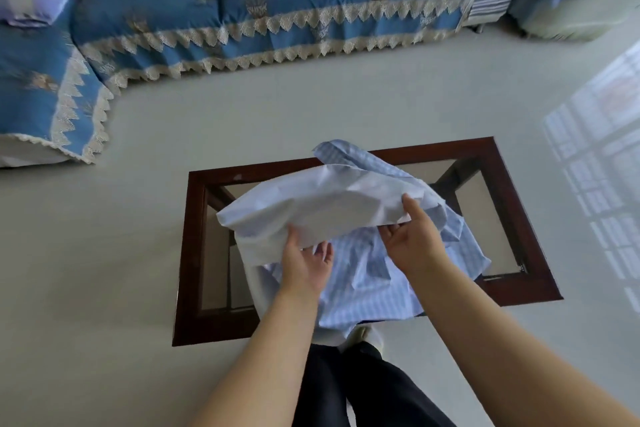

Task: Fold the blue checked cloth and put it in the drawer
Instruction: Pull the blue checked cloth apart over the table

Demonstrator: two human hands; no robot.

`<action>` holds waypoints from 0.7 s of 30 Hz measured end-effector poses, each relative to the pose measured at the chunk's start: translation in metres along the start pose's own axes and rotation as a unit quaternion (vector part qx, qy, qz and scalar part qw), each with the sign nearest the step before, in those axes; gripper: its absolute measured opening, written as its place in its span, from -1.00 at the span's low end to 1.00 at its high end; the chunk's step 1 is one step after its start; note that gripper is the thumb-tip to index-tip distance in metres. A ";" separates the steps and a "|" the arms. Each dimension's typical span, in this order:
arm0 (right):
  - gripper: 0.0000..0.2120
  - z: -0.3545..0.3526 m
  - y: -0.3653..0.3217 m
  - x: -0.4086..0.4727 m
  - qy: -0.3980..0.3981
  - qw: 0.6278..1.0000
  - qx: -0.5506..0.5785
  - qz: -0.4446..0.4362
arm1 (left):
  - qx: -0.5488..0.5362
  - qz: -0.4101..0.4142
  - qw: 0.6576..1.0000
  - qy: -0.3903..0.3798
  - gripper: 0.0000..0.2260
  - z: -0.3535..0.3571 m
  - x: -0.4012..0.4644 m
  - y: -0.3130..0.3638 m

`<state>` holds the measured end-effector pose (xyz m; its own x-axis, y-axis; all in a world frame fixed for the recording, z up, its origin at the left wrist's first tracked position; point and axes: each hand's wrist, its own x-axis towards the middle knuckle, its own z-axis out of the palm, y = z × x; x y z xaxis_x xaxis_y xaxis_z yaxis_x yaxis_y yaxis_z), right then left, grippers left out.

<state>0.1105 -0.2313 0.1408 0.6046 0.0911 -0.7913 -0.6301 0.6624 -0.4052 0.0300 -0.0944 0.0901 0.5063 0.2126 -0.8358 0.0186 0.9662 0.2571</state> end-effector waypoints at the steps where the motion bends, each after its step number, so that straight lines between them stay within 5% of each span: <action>1: -0.79 0.002 -0.014 -0.005 0.015 0.999 -0.017 -0.034 | -0.033 0.034 0.999 0.006 -0.72 0.004 0.001 0.007; 8: -0.75 -0.008 -0.079 -0.019 0.136 0.920 -0.212 -0.301 | 0.000 0.156 0.985 0.074 -0.79 0.021 0.007 0.069; 12: -0.92 -0.012 -0.091 -0.017 0.165 0.922 -0.188 -0.295 | 0.081 0.197 0.956 0.202 -0.79 0.034 0.001 0.072; 14: -0.86 -0.014 -0.094 -0.018 0.178 0.926 -0.148 -0.299 | 0.245 0.264 0.898 0.252 -0.68 0.035 -0.002 0.074; 16: -0.87 -0.015 -0.101 -0.021 0.171 0.874 -0.257 -0.376 | 0.426 0.360 0.800 0.221 -0.61 0.041 -0.013 0.076; 19: -0.86 0.002 -0.109 -0.031 0.041 0.789 -0.434 -0.432 | 0.539 0.408 0.734 0.053 -0.62 0.078 -0.040 0.077; 21: -0.81 0.024 -0.104 -0.038 -0.048 0.766 -0.491 -0.412 | 0.635 0.412 0.651 -0.063 -0.71 0.110 -0.064 0.066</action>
<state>0.1652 -0.2856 0.2238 0.9976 0.0279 -0.0627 -0.0489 -0.3507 -0.9352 0.0940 -0.0601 0.2136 0.8608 0.4907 -0.1351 0.3530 -0.3844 0.8530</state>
